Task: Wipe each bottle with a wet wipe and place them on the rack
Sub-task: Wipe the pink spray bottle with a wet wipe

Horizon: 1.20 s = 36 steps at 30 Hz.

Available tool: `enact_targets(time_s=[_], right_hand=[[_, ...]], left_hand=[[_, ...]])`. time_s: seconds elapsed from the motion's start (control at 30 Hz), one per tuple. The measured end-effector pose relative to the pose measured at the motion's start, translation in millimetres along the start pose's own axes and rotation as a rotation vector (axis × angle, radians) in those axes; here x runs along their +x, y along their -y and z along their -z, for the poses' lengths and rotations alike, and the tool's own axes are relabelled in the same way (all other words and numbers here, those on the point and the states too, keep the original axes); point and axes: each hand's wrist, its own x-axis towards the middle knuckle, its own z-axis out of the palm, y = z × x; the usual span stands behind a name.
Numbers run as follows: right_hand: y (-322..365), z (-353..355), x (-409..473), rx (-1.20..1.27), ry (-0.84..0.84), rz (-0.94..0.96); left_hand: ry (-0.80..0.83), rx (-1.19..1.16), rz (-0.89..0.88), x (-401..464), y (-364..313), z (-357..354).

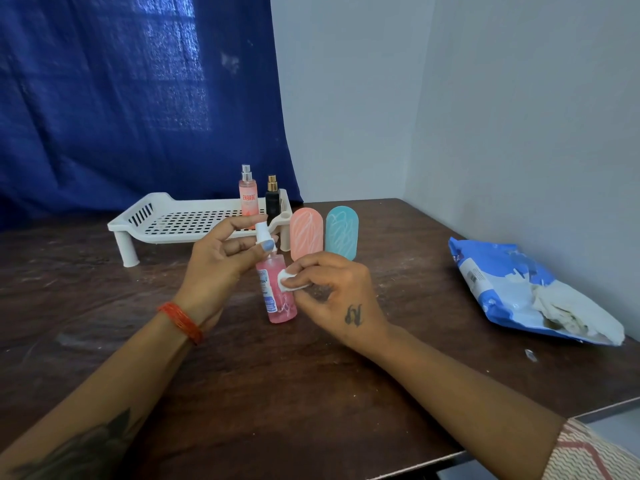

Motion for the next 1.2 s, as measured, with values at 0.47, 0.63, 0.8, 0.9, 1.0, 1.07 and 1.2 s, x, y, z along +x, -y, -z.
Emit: enact_targets(time_s=[0.47, 0.63, 0.8, 0.9, 1.0, 1.07, 1.2], right_hand=[[-2.3, -1.1, -0.6, -0.027, -0.016, 0.102], [-1.9, -2.8, 0.5, -0.103, -0.044, 0.116], [-2.1, -4.1, -0.7, -0.126, 0.023, 0.232], [-3.9, -1.8, -1.6, -0.144, 0.068, 0.242], [-5.3, 0.6, -1.4, -0.130, 0.025, 0.176], [-5.2, 0.2, -1.5, -0.118, -0.011, 0.108], [-1.8, -0.2, -0.2, -0.096, -0.009, 0.065]], left_hand=[[-0.012, 0.047, -0.020, 0.0, 0.5, -0.2], [-0.011, 0.057, -0.035, 0.5, 0.2, -0.2], [-0.005, 0.032, -0.049, -0.9, -0.6, -0.9], [-0.012, 0.036, -0.038, -0.7, -0.7, -1.1], [-0.028, 0.035, -0.021, 0.0, 0.1, -0.7], [-0.032, 0.031, -0.008, 0.3, 0.5, -0.1], [-0.028, 0.023, -0.010, -0.8, -0.4, -0.9]])
